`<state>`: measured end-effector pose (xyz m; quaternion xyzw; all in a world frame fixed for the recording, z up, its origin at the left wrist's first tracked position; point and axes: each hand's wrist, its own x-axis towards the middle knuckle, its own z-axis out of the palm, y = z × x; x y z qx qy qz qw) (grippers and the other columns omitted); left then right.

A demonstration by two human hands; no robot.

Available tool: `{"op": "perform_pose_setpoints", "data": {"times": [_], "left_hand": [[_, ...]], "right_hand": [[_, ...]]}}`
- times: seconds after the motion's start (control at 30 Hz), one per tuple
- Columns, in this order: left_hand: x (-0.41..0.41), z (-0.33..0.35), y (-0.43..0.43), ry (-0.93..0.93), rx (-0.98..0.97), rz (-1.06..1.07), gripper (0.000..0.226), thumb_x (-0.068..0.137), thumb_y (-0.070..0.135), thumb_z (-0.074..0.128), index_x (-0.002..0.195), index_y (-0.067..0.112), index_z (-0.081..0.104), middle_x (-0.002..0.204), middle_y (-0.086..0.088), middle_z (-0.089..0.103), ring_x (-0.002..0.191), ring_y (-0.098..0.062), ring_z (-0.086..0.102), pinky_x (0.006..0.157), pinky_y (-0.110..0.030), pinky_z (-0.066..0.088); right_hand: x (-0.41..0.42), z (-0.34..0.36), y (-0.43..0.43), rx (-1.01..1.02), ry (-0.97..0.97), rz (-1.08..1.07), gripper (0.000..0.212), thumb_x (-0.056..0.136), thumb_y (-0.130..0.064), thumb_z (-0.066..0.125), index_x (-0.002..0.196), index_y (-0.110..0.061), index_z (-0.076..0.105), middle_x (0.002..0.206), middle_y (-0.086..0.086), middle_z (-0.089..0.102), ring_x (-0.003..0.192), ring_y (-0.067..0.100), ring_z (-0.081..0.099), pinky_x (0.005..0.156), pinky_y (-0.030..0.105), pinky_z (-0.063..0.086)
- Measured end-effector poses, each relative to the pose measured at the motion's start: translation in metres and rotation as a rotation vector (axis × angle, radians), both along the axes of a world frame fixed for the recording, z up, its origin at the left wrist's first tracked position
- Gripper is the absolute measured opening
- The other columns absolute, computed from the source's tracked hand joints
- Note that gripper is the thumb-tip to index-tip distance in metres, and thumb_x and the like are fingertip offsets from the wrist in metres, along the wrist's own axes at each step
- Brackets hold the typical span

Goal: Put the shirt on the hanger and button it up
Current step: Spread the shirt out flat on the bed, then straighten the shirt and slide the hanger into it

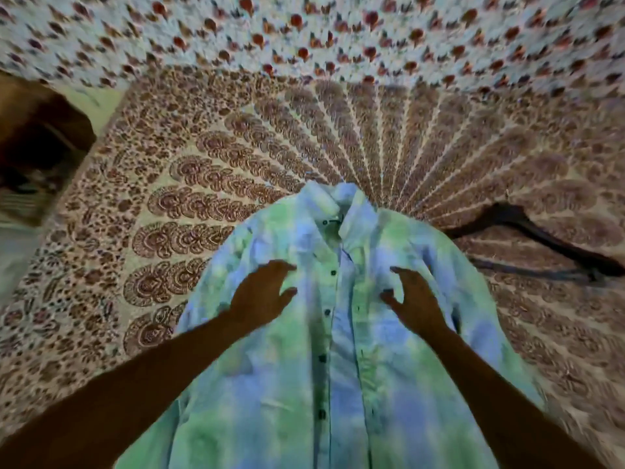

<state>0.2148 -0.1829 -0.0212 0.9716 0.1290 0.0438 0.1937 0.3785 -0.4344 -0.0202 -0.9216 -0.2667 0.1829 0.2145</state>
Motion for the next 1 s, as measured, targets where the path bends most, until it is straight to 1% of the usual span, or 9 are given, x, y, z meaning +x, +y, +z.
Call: {"op": "perform_pose_setpoints", "data": {"times": [0.1, 0.23, 0.33, 0.43, 0.53, 0.63, 0.77, 0.87, 1.0], "left_hand": [[-0.056, -0.052, -0.044, 0.165, 0.145, -0.186, 0.059, 0.090, 0.065, 0.015, 0.133, 0.033, 0.040, 0.141, -0.009, 0.045, 0.117, -0.032, 0.057, 0.084, -0.052, 0.052], [-0.098, -0.099, -0.058, 0.294, 0.242, -0.270, 0.093, 0.067, 0.084, 0.022, 0.145, 0.037, 0.004, 0.157, -0.004, -0.008, 0.142, -0.032, 0.013, 0.080, -0.062, 0.045], [-0.104, -0.101, -0.057, 0.276, 0.285, -0.277, 0.106, 0.055, 0.082, 0.032, 0.146, 0.035, 0.006, 0.157, -0.001, -0.007, 0.137, -0.027, 0.021, 0.090, -0.064, 0.038], [-0.116, -0.099, -0.061, 0.242, 0.256, -0.210, 0.098, 0.063, 0.079, 0.035, 0.146, 0.034, 0.012, 0.157, 0.001, -0.004, 0.139, -0.027, 0.019, 0.090, -0.062, 0.040], [-0.113, -0.091, -0.062, 0.086, 0.159, -0.154, 0.063, 0.088, 0.065, 0.027, 0.130, 0.024, 0.051, 0.147, -0.005, 0.037, 0.124, -0.030, 0.049, 0.093, -0.041, 0.045], [-0.075, -0.066, -0.051, -0.068, 0.055, -0.075, 0.060, 0.096, 0.053, 0.022, 0.106, 0.016, 0.068, 0.117, -0.007, 0.066, 0.101, -0.025, 0.065, 0.087, -0.031, 0.047], [0.012, -0.046, -0.022, -0.123, -0.002, -0.051, 0.047, 0.095, 0.040, 0.032, 0.108, 0.012, 0.067, 0.113, -0.007, 0.068, 0.099, -0.023, 0.066, 0.080, -0.034, 0.056], [0.083, -0.040, -0.003, -0.131, -0.014, -0.080, 0.037, 0.092, 0.020, 0.038, 0.115, 0.005, 0.062, 0.122, -0.014, 0.062, 0.106, -0.029, 0.063, 0.088, -0.038, 0.052], [0.158, -0.050, 0.012, 0.120, -0.066, -0.116, 0.047, 0.091, 0.004, 0.040, 0.137, 0.013, 0.041, 0.150, -0.012, 0.029, 0.127, -0.031, 0.045, 0.099, -0.039, 0.042]], "right_hand": [[-0.045, -0.052, -0.022, -0.268, 0.047, 0.185, 0.076, 0.088, -0.069, 0.011, 0.123, -0.012, 0.046, 0.116, 0.019, 0.064, 0.097, 0.042, 0.065, 0.070, 0.049, 0.055], [-0.072, -0.089, -0.040, -0.482, -0.064, 0.304, 0.097, 0.079, -0.079, 0.001, 0.143, -0.012, 0.026, 0.143, 0.022, 0.037, 0.118, 0.048, 0.050, 0.088, 0.057, 0.046], [-0.070, -0.084, -0.038, -0.498, -0.008, 0.293, 0.093, 0.081, -0.077, 0.000, 0.135, -0.013, 0.039, 0.136, 0.024, 0.048, 0.114, 0.049, 0.053, 0.081, 0.060, 0.047], [-0.080, -0.079, -0.040, -0.424, -0.019, 0.282, 0.077, 0.087, -0.069, 0.007, 0.127, -0.016, 0.045, 0.130, 0.022, 0.055, 0.114, 0.047, 0.054, 0.082, 0.059, 0.048], [-0.093, -0.072, -0.036, -0.270, -0.027, 0.298, 0.061, 0.084, -0.061, 0.032, 0.116, -0.016, 0.058, 0.123, 0.016, 0.061, 0.114, 0.041, 0.057, 0.086, 0.054, 0.048], [-0.084, -0.066, -0.018, -0.095, -0.093, 0.265, 0.049, 0.078, -0.045, 0.051, 0.113, -0.012, 0.062, 0.120, 0.011, 0.063, 0.112, 0.037, 0.060, 0.087, 0.048, 0.051], [-0.034, -0.049, 0.032, 0.042, -0.098, 0.204, 0.047, 0.082, -0.021, 0.063, 0.126, -0.008, 0.056, 0.128, 0.019, 0.055, 0.116, 0.038, 0.054, 0.092, 0.047, 0.050], [0.014, -0.038, 0.082, 0.005, -0.089, 0.223, 0.055, 0.092, -0.018, 0.053, 0.143, -0.021, 0.034, 0.147, 0.018, 0.033, 0.131, 0.036, 0.035, 0.100, 0.041, 0.040], [0.055, -0.048, 0.132, -0.218, -0.087, 0.201, 0.051, 0.093, -0.017, 0.046, 0.142, -0.026, 0.037, 0.147, 0.020, 0.023, 0.120, 0.038, 0.043, 0.097, 0.037, 0.039]]}}
